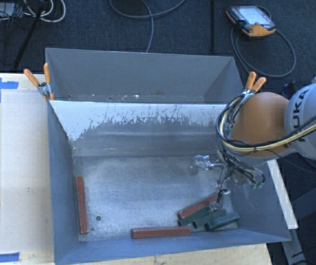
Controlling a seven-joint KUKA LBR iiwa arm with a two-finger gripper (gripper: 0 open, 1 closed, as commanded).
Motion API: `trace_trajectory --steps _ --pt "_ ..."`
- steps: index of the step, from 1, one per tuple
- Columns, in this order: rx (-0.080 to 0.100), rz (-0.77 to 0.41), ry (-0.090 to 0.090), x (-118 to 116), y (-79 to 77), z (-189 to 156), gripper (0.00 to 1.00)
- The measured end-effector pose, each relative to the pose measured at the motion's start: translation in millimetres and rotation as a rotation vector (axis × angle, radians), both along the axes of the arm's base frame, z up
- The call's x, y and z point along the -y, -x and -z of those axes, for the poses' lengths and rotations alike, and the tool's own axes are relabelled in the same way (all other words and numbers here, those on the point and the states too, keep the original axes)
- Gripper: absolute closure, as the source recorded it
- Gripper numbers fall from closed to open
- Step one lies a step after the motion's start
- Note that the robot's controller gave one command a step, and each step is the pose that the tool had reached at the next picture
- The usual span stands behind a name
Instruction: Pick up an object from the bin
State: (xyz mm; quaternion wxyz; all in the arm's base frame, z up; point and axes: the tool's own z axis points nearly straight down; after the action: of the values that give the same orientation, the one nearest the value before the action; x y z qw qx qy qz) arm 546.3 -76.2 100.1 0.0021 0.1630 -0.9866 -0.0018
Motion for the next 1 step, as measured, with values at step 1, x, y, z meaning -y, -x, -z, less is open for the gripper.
trace_trajectory --steps 1 --pt "0.002 0.015 0.004 7.6 21.5 6.6 0.0"
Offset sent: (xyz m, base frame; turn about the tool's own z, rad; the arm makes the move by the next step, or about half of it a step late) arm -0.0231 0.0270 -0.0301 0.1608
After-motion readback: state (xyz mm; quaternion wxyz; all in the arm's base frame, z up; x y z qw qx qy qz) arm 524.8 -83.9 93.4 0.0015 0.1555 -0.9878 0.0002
